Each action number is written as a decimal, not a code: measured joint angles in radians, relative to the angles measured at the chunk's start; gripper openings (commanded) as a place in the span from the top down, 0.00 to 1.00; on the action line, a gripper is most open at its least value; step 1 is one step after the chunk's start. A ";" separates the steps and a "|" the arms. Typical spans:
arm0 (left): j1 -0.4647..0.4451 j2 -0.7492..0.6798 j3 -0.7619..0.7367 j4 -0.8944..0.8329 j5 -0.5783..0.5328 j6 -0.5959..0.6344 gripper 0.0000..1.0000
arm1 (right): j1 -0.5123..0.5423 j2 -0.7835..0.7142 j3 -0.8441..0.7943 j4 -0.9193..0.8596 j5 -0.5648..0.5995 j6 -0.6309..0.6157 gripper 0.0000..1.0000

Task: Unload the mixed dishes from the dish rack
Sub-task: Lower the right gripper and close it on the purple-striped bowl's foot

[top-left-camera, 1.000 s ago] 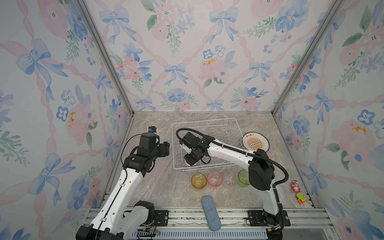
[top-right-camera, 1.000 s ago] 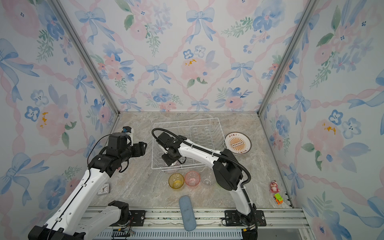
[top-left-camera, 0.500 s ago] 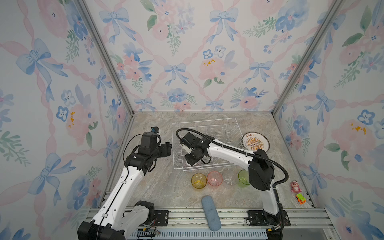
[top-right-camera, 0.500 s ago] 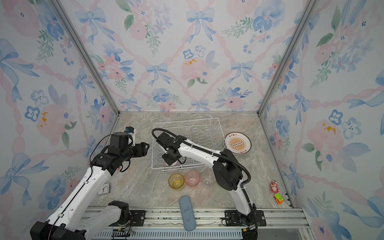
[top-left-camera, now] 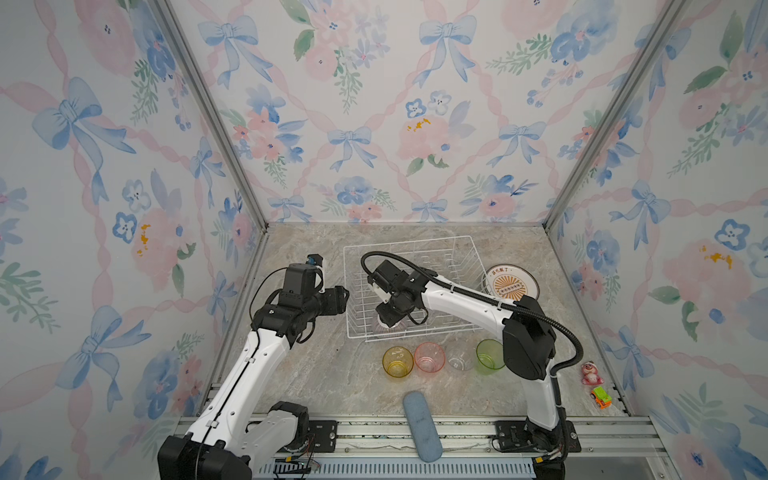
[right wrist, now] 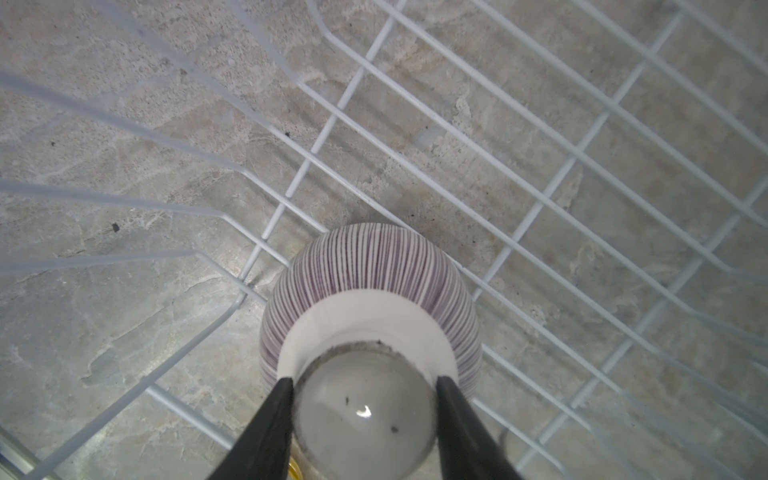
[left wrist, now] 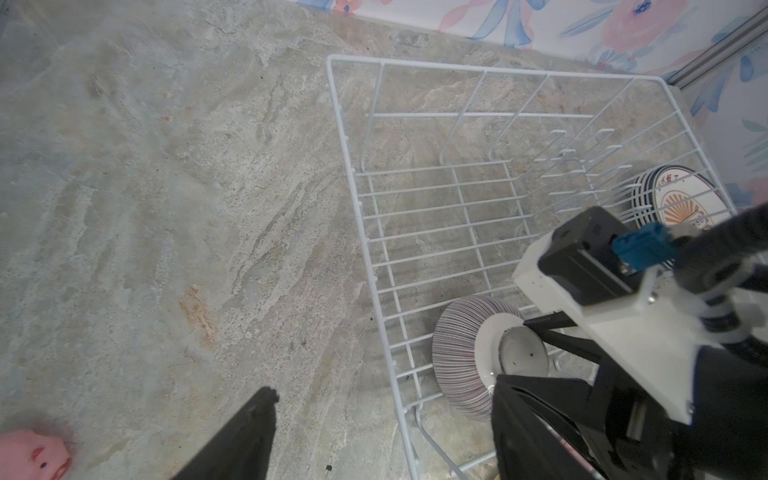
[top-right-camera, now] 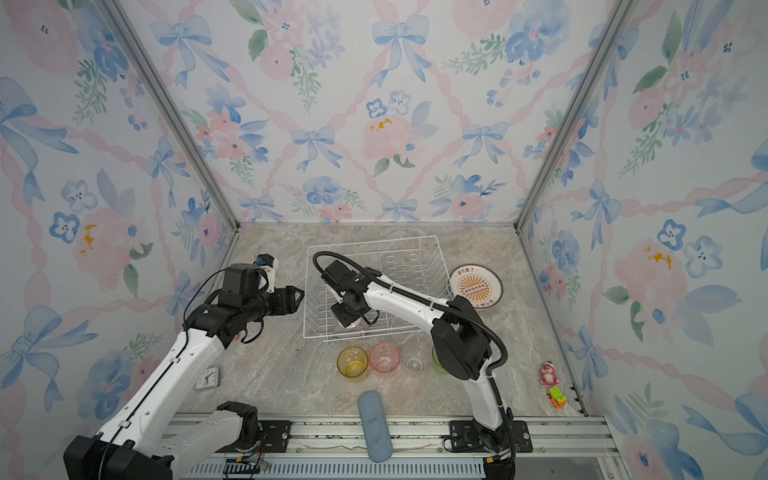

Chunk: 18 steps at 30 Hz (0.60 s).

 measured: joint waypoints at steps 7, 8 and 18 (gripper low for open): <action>-0.001 0.056 0.001 0.002 0.100 0.006 0.26 | -0.034 -0.042 -0.066 0.055 -0.032 0.015 0.78; -0.001 0.061 0.002 0.003 0.112 0.007 0.27 | -0.040 -0.051 -0.078 0.063 -0.043 0.022 0.78; -0.022 0.098 0.003 0.044 0.195 0.006 0.27 | -0.099 -0.129 -0.202 0.193 -0.157 0.082 0.78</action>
